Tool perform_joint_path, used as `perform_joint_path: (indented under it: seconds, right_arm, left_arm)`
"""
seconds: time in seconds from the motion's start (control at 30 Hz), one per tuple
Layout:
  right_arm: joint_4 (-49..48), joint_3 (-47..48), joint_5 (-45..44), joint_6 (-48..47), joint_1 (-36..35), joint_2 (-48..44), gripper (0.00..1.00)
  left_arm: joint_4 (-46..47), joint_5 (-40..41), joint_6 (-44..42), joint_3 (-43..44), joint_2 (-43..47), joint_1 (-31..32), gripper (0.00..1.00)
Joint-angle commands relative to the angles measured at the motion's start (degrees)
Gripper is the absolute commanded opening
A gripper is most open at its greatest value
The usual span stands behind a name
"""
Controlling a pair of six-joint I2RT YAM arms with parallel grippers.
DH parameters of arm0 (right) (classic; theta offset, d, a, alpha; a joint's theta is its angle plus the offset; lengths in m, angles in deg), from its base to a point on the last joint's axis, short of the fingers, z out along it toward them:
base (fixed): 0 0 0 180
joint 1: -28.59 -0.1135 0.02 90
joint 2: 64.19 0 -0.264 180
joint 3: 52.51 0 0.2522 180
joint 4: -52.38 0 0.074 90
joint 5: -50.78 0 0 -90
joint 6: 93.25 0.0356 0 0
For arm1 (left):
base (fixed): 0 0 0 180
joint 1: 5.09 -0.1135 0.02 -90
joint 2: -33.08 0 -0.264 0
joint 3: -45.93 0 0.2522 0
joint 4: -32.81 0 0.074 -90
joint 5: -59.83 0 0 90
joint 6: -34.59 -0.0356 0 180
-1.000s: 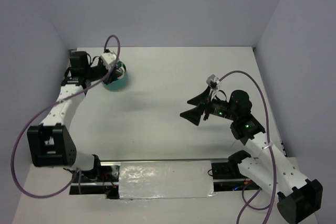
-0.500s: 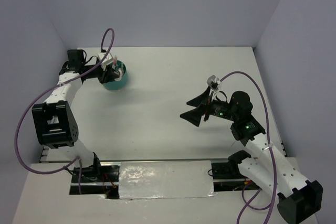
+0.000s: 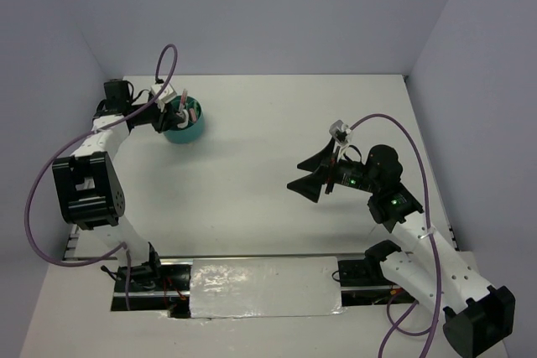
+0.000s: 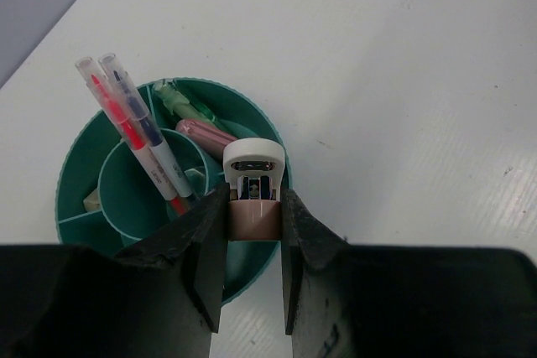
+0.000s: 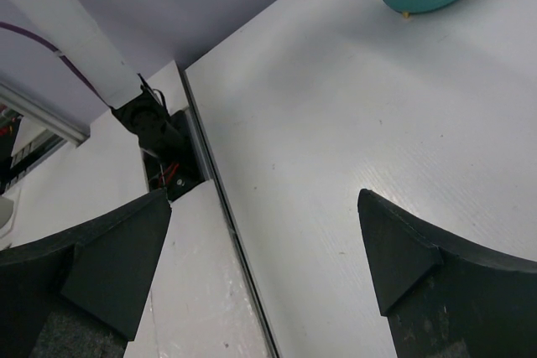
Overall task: Sort the stationery into containers
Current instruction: Place the stapler in the storage box.
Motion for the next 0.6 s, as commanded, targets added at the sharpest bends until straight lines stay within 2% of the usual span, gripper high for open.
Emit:
perform_joint_path:
  seconds: [0.0, 0.3, 0.4, 0.47, 0.5, 0.53, 0.57]
  right_arm:
    - [-2.5, 0.0, 0.8, -0.1, 0.0, 0.1, 1.0]
    - [-3.1, -0.1, 1.7, 0.3, 0.2, 0.5, 1.0]
    - [-3.2, -0.1, 1.8, 0.2, 0.0, 0.5, 1.0]
    - [-3.1, -0.1, 1.9, 0.2, 0.1, 0.5, 1.0]
    - [-3.2, -0.2, 2.0, 0.1, 0.0, 0.4, 1.0]
    - [-3.1, -0.1, 2.0, 0.1, 0.1, 0.3, 1.0]
    - [-3.1, 0.0, 1.9, 0.1, 0.1, 0.3, 1.0]
  left_arm:
    - [2.7, -2.6, -0.5, 1.6, -0.9, -0.4, 0.07]
    - [5.3, -0.5, 1.5, 0.1, -2.2, -1.0, 0.11]
    - [7.3, 0.5, 3.2, -0.7, -2.2, -1.1, 0.18]
    - [8.1, 0.9, 3.7, -0.9, -2.1, -1.3, 0.32]
    - [8.4, 0.9, 3.9, -1.4, -2.1, -1.3, 0.47]
    - [8.7, 0.9, 4.1, -1.6, -2.1, -1.4, 0.99]
    - [9.1, 0.7, 4.9, -1.7, -2.1, -1.6, 0.99]
